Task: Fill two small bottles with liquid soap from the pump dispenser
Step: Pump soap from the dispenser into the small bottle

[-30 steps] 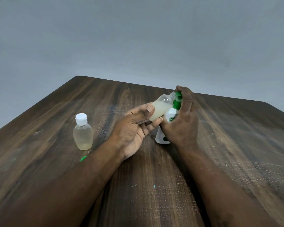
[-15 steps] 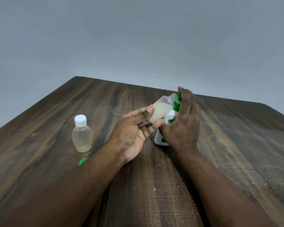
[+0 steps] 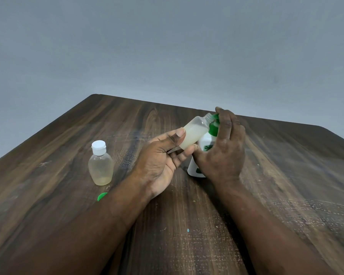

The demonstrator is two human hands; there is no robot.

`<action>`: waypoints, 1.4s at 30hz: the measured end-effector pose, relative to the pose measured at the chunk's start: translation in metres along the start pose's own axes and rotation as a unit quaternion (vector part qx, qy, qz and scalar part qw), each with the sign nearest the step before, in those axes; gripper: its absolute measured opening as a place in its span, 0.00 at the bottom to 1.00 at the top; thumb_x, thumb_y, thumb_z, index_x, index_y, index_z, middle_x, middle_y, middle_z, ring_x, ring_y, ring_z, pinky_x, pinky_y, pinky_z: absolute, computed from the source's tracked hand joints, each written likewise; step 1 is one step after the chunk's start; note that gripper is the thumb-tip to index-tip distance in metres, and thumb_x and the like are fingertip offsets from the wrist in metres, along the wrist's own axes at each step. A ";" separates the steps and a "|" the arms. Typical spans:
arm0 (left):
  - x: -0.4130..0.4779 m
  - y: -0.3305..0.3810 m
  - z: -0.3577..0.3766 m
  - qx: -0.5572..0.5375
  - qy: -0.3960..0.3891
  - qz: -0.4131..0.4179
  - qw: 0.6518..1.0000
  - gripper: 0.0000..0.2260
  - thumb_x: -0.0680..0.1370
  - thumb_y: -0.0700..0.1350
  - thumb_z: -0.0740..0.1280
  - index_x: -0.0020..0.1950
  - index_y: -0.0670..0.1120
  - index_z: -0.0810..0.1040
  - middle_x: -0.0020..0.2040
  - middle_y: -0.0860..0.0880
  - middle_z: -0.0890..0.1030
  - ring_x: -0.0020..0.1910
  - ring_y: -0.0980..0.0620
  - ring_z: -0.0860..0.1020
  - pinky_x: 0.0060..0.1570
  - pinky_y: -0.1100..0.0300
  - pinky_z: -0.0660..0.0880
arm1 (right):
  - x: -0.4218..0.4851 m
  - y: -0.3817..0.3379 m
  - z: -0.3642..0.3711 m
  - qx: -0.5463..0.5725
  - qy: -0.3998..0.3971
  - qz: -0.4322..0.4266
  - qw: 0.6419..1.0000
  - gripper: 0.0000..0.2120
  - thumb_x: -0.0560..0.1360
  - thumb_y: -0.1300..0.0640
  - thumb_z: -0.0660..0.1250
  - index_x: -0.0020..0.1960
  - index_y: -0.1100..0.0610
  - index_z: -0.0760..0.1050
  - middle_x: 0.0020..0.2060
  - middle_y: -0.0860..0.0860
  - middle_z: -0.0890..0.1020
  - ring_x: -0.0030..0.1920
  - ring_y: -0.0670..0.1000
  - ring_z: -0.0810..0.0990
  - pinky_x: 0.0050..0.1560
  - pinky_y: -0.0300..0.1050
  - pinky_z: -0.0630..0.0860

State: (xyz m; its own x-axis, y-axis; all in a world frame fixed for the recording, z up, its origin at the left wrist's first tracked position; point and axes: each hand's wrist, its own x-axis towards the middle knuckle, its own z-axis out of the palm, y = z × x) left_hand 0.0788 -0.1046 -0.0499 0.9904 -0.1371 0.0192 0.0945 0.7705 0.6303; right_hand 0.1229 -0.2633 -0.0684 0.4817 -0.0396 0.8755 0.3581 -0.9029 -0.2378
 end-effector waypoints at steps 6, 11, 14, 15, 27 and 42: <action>-0.001 0.001 -0.001 0.004 0.010 0.006 1.000 0.17 0.78 0.39 0.71 0.64 0.31 0.78 0.58 0.34 0.84 0.48 0.44 0.86 0.42 0.61 0.83 | 0.001 -0.003 -0.001 -0.014 0.003 0.004 1.000 0.40 0.69 0.39 0.68 0.75 0.60 0.71 0.68 0.58 0.77 0.61 0.59 0.74 0.57 0.51 0.75; -0.002 0.004 0.000 0.010 0.012 0.013 1.000 0.18 0.77 0.40 0.72 0.64 0.32 0.79 0.60 0.34 0.84 0.51 0.44 0.85 0.41 0.61 0.83 | 0.005 -0.003 -0.004 0.001 -0.011 -0.015 1.000 0.41 0.69 0.41 0.68 0.77 0.60 0.68 0.71 0.58 0.75 0.67 0.60 0.73 0.65 0.55 0.74; -0.001 0.003 0.000 0.005 0.012 0.011 1.000 0.17 0.78 0.39 0.71 0.64 0.32 0.78 0.61 0.34 0.83 0.51 0.44 0.85 0.42 0.61 0.83 | 0.007 -0.002 -0.004 0.011 -0.022 -0.022 0.999 0.43 0.69 0.41 0.70 0.78 0.61 0.66 0.74 0.57 0.72 0.71 0.60 0.71 0.70 0.59 0.74; 0.000 0.003 0.000 0.004 0.012 0.011 1.000 0.16 0.79 0.39 0.71 0.64 0.32 0.78 0.61 0.35 0.83 0.51 0.44 0.85 0.42 0.61 0.83 | 0.006 -0.002 -0.004 0.013 -0.024 -0.025 0.999 0.44 0.69 0.41 0.71 0.78 0.61 0.66 0.75 0.57 0.72 0.72 0.60 0.70 0.71 0.59 0.73; 0.004 0.004 -0.002 0.011 0.007 0.018 1.000 0.17 0.77 0.40 0.72 0.63 0.32 0.79 0.60 0.35 0.84 0.55 0.43 0.85 0.45 0.59 0.83 | 0.005 -0.002 -0.002 0.015 -0.028 -0.009 0.999 0.42 0.70 0.38 0.70 0.78 0.58 0.66 0.74 0.57 0.73 0.69 0.60 0.73 0.65 0.63 0.76; 0.003 0.003 -0.001 0.009 0.012 0.025 1.000 0.16 0.77 0.39 0.72 0.61 0.32 0.80 0.60 0.34 0.84 0.55 0.42 0.84 0.43 0.60 0.83 | 0.006 -0.004 -0.005 0.021 -0.051 0.001 0.998 0.44 0.70 0.36 0.68 0.79 0.57 0.64 0.74 0.56 0.71 0.71 0.60 0.72 0.66 0.64 0.75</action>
State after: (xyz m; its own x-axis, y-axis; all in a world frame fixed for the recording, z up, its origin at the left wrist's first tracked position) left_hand 0.0826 -0.1023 -0.0487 0.9959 -0.0838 0.0326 0.0432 0.7645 0.6432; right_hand 0.1203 -0.2626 -0.0599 0.5607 0.0053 0.8280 0.3903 -0.8836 -0.2587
